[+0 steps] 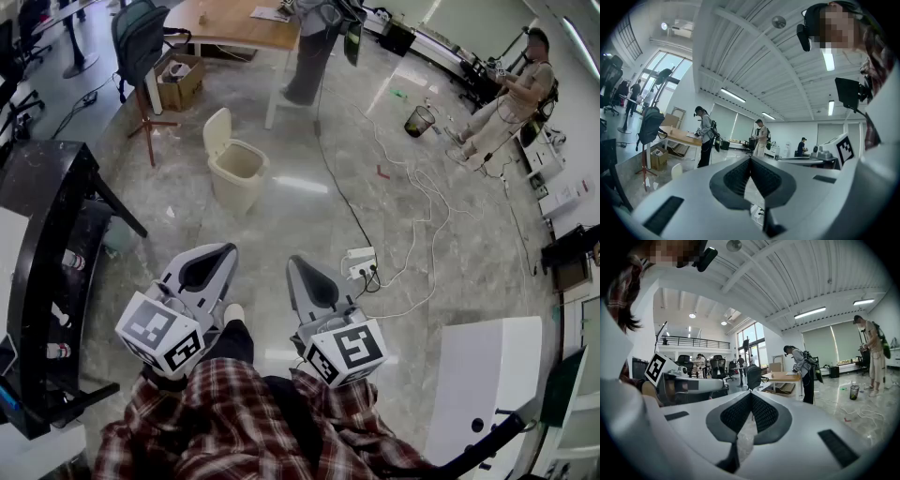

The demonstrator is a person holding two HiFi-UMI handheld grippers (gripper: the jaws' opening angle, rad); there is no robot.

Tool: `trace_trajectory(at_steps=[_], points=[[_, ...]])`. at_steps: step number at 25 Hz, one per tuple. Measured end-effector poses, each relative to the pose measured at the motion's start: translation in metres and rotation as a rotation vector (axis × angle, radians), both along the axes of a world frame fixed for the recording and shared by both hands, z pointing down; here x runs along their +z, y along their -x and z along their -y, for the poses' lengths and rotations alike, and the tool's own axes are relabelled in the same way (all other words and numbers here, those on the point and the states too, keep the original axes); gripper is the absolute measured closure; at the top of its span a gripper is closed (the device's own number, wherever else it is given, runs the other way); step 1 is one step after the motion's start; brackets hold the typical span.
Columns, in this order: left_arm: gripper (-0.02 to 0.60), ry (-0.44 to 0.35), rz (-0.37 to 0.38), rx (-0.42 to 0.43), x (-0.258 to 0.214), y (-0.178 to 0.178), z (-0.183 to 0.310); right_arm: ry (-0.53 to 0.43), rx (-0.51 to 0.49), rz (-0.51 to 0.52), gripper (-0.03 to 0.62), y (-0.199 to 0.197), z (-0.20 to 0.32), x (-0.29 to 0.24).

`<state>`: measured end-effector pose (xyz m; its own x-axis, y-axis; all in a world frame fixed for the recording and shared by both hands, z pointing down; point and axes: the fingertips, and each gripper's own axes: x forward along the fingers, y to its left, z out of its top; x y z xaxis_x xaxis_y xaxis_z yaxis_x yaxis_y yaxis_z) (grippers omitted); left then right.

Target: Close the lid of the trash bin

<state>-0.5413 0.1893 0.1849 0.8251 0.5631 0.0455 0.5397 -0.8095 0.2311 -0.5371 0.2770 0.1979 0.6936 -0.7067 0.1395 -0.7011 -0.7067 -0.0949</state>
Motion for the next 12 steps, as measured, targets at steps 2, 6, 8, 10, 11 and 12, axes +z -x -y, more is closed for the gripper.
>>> trace_trajectory(at_steps=[2,6,8,10,11,12], points=[[0.571,0.002,-0.005,0.0,-0.001,-0.027,0.01,0.0,0.002,-0.004,0.582,-0.028,0.009,0.0],[0.571,0.001,-0.015,0.01,-0.002,-0.076,0.028,-0.012,0.012,-0.011,0.582,-0.077,0.027,-0.001],[0.571,-0.006,-0.018,0.019,-0.001,-0.097,0.036,-0.019,0.018,-0.013,0.582,-0.097,0.037,0.0],[0.571,-0.007,-0.016,0.03,0.001,-0.113,0.042,-0.021,0.022,-0.012,0.582,-0.112,0.045,0.003],[0.571,-0.003,-0.015,0.033,0.002,-0.121,0.044,-0.021,0.022,-0.011,0.582,-0.118,0.048,0.004],[0.571,0.004,-0.014,0.034,0.002,-0.128,0.046,-0.019,0.022,-0.009,0.582,-0.124,0.05,0.005]])
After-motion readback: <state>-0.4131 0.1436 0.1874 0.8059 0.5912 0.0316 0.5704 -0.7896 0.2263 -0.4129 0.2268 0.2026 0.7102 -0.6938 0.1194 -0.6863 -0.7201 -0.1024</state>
